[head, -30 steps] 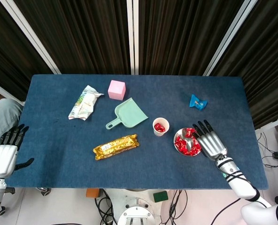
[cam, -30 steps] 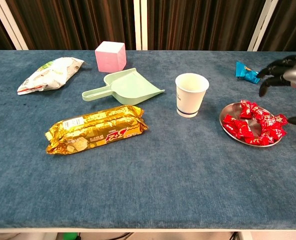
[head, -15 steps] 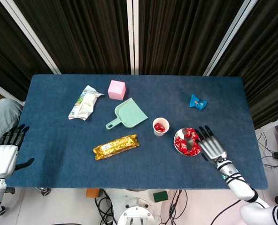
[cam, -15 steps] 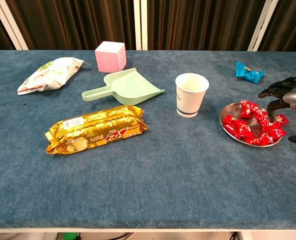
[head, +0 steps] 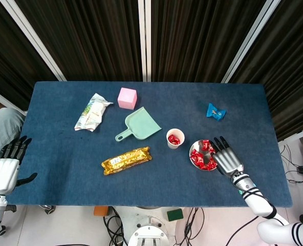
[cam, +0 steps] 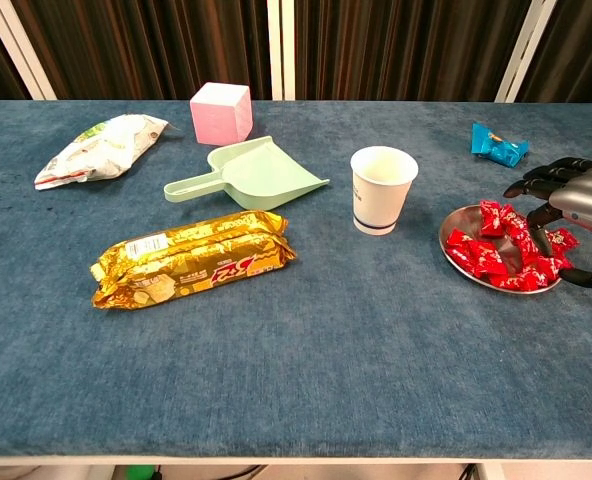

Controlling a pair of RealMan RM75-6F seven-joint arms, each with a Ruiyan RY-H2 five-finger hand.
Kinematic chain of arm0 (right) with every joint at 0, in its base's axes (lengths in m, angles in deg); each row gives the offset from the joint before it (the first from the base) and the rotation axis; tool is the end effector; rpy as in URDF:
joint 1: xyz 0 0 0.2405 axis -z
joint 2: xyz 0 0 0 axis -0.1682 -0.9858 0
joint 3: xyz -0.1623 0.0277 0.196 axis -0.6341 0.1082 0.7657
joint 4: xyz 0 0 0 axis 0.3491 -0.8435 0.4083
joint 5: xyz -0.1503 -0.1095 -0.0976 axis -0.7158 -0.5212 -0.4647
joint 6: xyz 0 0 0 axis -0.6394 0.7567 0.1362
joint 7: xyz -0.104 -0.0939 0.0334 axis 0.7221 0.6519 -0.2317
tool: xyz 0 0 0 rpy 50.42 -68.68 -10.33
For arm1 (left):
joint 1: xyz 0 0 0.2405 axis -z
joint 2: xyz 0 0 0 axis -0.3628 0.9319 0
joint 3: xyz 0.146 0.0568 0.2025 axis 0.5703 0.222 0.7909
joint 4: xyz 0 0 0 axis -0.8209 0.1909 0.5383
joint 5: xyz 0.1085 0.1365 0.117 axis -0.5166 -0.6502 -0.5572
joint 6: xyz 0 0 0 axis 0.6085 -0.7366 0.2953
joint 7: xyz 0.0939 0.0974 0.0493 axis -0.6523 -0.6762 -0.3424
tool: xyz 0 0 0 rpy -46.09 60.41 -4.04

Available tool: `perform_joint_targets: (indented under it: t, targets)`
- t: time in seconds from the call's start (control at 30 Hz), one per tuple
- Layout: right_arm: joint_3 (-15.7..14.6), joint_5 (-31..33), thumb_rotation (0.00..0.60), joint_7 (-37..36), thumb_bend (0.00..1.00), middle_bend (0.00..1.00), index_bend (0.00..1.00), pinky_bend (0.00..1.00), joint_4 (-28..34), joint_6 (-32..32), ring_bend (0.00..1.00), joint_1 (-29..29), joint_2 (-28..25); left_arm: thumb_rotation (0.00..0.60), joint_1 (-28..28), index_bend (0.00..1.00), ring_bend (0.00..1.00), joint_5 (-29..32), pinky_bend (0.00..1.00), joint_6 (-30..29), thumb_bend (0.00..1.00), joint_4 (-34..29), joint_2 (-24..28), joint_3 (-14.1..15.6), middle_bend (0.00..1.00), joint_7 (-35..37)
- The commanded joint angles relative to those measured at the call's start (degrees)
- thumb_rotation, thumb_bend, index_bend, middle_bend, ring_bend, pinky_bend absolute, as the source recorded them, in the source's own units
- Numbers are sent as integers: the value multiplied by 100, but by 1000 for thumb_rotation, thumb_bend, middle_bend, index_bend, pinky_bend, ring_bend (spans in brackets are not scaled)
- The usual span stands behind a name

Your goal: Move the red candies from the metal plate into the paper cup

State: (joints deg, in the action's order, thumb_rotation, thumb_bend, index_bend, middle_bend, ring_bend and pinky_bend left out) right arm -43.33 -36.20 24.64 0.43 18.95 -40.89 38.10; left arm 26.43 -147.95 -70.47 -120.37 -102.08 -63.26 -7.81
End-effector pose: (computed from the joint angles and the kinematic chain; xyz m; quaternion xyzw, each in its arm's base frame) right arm -0.2524 -0.2700 0.0219 0.8182 -0.2571 0.2001 0.4738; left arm -0.3109 0.1783 0.1550 -0.6159 -0.3674 -0.3666 0.5927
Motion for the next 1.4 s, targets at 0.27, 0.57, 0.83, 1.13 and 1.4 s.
perform_joint_targets:
  t: [0.27, 0.57, 0.83, 1.13, 1.4]
  targets:
    - [89, -197, 600, -123, 385, 83, 644, 0, 39, 65, 0, 51, -56, 600, -13, 66, 14, -16, 139, -29, 96, 3, 7, 5, 51, 21]
    - [462, -731, 600, -355, 394, 90, 663, 0, 702, 550, 0, 8, -506, 600, -18, 66, 14, -17, 139, -36, 94, 4, 13, 4, 51, 31]
    - [1109, -618, 600, -155, 380, 88, 670, 0, 748, 261, 0, -539, -278, 600, -19, 66, 14, -51, 139, -50, 96, -4, 7, 16, 51, 12]
    - [1518, -61, 600, 332, 376, 75, 667, 0, 96, -299, 0, -1211, 571, 600, -13, 66, 14, -22, 139, -25, 95, 6, -3, 9, 51, 4]
    - [1563, 272, 600, 553, 345, 60, 443, 0, -172, -480, 0, -1463, 911, 600, -11, 67, 14, -7, 139, -22, 95, 15, 10, -1, 51, 46]
